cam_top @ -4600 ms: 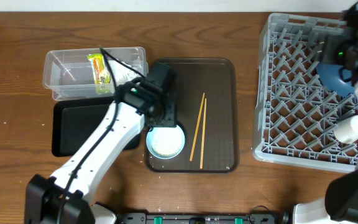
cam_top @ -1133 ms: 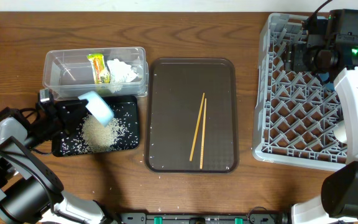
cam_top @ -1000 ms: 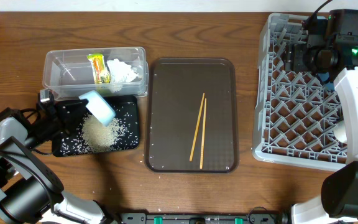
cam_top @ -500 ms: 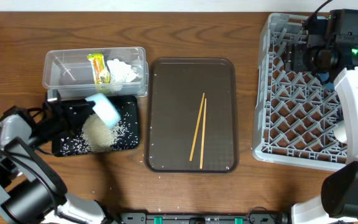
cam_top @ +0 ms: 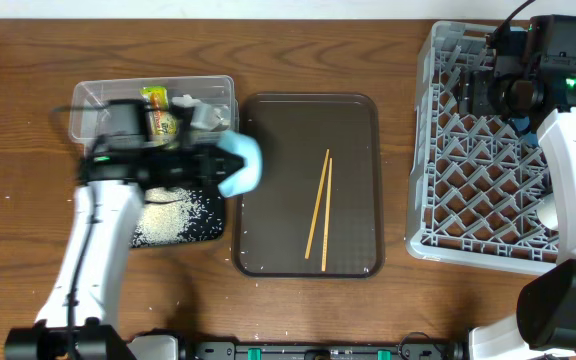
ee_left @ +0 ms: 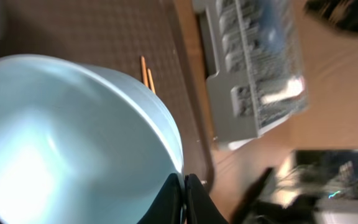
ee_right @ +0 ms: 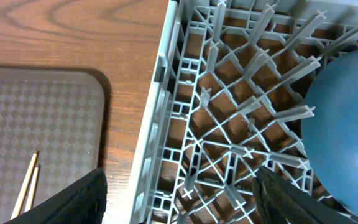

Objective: Sort waste into correct bins and load items into the dishwasher rack
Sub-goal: 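Set the empty bowl back on the brown tray with the left gripper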

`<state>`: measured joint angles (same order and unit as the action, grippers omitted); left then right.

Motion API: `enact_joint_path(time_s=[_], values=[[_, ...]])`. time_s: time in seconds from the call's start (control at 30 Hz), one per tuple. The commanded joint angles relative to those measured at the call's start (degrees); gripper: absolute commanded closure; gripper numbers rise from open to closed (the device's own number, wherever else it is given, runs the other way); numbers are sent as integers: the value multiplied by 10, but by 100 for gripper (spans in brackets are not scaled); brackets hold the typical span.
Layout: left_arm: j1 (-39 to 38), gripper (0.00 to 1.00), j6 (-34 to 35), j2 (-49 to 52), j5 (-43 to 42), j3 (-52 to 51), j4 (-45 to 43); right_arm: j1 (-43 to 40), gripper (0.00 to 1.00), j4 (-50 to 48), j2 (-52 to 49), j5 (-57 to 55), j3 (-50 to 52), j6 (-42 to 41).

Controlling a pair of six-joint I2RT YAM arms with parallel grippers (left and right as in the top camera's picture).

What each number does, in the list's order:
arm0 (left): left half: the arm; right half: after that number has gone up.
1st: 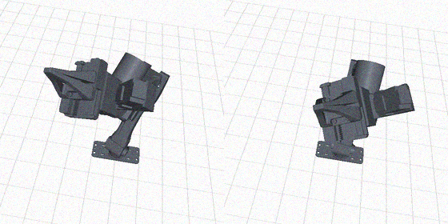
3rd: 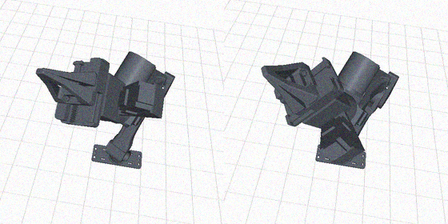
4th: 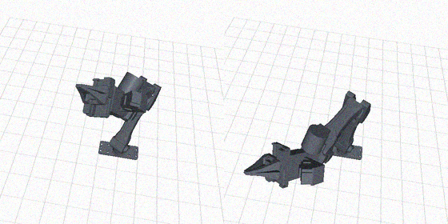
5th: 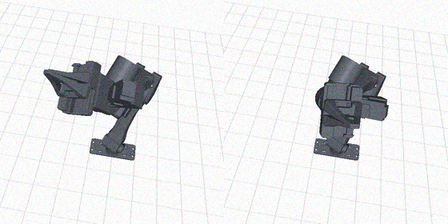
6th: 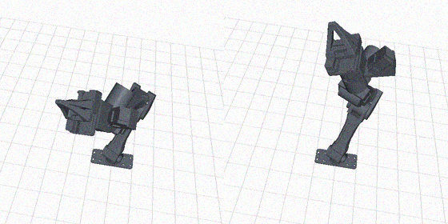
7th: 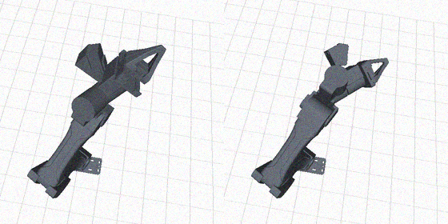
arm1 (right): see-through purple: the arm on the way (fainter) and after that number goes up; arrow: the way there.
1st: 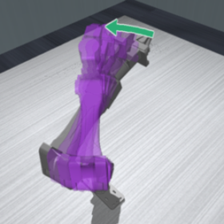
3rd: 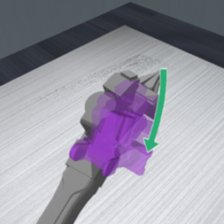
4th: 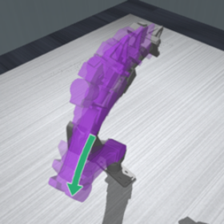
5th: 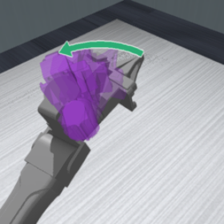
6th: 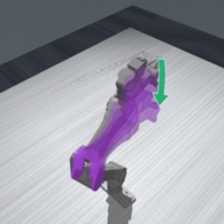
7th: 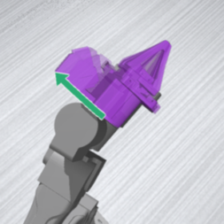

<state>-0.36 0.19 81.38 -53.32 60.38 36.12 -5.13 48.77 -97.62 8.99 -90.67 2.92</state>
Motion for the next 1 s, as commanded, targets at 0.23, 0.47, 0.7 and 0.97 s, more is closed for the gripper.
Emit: enact_joint_path(time_s=[0.23,0.47,0.7,0.97], values=[[-226,94,96,116,263,9,-155,3,25,3,2,-2,0,-5],[-252,83,96,165,271,9,-242,22,23,2,2,11,0,-5],[-220,57,96,108,270,9,-202,69,16,-21,2,20,0,-5],[-135,53,96,-33,271,9,-43,139,14,-26,-7,20,11,-8]])
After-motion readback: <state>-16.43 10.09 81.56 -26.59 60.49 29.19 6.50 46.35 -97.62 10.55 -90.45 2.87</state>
